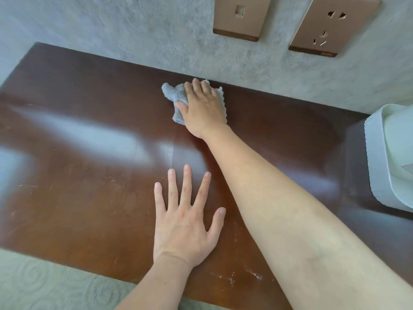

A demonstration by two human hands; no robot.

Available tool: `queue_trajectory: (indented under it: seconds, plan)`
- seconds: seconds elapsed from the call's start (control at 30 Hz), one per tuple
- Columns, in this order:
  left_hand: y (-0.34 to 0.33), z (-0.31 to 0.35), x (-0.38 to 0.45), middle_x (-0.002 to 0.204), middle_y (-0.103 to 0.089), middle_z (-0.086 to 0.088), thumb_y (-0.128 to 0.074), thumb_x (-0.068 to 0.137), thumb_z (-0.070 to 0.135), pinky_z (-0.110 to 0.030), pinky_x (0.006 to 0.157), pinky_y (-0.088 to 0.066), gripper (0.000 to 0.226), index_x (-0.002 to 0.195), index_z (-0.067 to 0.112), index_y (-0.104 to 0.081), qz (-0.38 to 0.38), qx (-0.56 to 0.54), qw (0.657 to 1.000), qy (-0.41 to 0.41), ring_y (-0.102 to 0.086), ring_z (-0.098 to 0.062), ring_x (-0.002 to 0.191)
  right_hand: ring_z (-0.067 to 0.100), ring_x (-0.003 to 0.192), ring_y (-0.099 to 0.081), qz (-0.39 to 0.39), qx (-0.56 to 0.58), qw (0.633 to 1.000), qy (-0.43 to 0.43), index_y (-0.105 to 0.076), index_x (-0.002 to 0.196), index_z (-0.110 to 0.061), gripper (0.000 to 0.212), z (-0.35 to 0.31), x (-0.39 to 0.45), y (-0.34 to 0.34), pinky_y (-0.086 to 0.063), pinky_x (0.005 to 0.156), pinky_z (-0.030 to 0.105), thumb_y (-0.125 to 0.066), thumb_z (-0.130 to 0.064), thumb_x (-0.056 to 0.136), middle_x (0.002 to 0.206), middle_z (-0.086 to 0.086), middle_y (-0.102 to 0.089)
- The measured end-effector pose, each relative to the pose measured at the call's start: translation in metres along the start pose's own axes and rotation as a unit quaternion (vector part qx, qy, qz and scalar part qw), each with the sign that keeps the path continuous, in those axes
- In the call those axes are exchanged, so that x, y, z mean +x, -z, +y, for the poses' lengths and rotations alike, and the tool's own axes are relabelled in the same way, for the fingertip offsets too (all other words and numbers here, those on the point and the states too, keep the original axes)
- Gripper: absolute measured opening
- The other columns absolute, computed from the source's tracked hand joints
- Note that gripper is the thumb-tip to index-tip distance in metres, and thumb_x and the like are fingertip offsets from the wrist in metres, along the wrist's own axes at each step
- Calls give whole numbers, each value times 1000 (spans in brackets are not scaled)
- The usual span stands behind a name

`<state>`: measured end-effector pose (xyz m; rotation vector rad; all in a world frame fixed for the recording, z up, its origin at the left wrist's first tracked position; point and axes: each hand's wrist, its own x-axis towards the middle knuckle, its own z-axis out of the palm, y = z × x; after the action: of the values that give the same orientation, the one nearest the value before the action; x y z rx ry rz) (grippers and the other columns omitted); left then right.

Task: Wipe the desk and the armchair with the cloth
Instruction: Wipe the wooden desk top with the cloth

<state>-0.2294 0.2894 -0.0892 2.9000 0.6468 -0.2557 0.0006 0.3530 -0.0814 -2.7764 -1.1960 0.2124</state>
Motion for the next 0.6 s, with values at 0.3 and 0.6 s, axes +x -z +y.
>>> queue_trajectory:
  seconds: [0.3, 0.6]
  plan:
    - [-4, -1, -1, 168, -19, -11, -14, 99, 66, -65, 120, -19, 72, 160, 30, -28, 12, 3, 1000, 0, -11, -40, 155, 26, 154, -13, 24, 52, 996, -62, -24, 156, -13, 57, 62, -41, 3, -10, 124, 40, -31, -41, 107, 166, 10, -20]
    - [-7, -1, -1, 170, -11, -10, -11, 98, 68, -62, 122, -9, 72, 162, 34, -17, 17, 18, 1000, 10, -1, -39, 156, 29, 155, -6, 8, 30, 984, -173, -13, 158, -10, 62, 100, -166, -1, -9, 125, 43, -23, -42, 106, 167, 13, -10]
